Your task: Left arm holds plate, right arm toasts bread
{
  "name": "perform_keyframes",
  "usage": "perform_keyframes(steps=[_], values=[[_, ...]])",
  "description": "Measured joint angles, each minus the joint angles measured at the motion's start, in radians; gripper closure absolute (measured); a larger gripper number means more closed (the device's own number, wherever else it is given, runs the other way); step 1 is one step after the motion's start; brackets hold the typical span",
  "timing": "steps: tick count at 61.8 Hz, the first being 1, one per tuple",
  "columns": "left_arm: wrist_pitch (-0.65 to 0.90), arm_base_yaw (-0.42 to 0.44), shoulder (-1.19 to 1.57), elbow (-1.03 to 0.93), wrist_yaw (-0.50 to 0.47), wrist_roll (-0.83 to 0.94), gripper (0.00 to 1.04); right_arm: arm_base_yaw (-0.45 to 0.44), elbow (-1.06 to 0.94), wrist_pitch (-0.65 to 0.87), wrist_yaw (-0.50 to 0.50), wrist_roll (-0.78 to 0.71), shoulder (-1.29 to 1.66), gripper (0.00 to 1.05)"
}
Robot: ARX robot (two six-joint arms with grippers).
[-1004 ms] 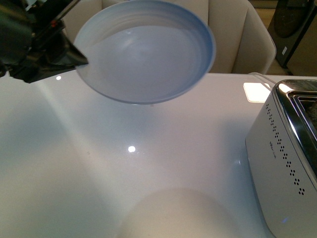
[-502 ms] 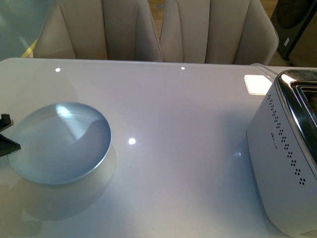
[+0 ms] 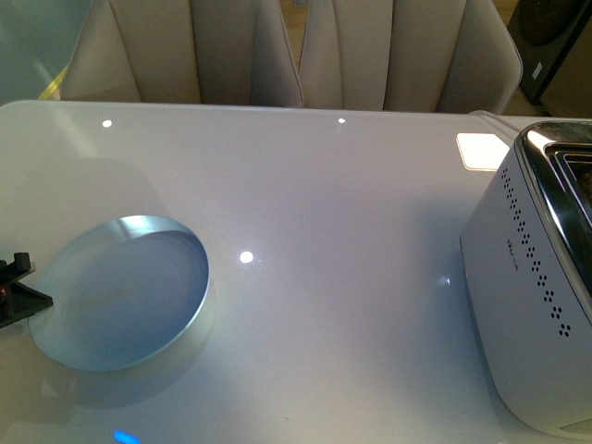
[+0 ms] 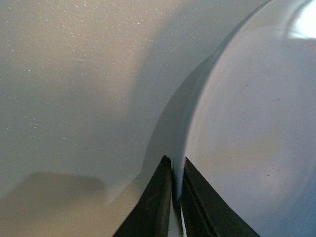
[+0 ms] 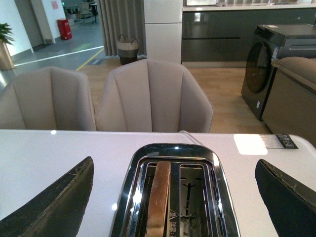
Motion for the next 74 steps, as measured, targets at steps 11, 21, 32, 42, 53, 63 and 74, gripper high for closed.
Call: perform_keyframes(steps=[11, 21, 32, 42, 53, 63, 74], values=[[0.005, 0.002, -0.066, -0.028, 0.011, 0.001, 0.56, 0.0, 0.0, 0.0, 0.0, 0.0, 0.0, 0.09], [0.166, -0.032, -0.299, -0.113, -0.051, -0.042, 0.21, 0.0, 0.0, 0.0, 0.0, 0.0, 0.0, 0.09], [0.247, -0.127, -0.564, -0.18, -0.113, -0.095, 0.08, 0.0, 0.0, 0.0, 0.0, 0.0, 0.0, 0.09], [0.264, -0.225, -0.772, -0.214, -0.179, -0.169, 0.07, 0.0, 0.0, 0.0, 0.0, 0.0, 0.0, 0.09], [0.374, -0.313, -0.926, -0.312, -0.367, -0.124, 0.16, 0.0, 0.0, 0.0, 0.0, 0.0, 0.0, 0.09], [0.641, -0.318, -1.044, -0.517, -0.48, 0.023, 0.53, 0.0, 0.0, 0.0, 0.001, 0.0, 0.0, 0.09], [0.629, -0.318, -1.16, -0.629, -0.48, 0.042, 0.87, 0.0, 0.0, 0.0, 0.0, 0.0, 0.0, 0.09]])
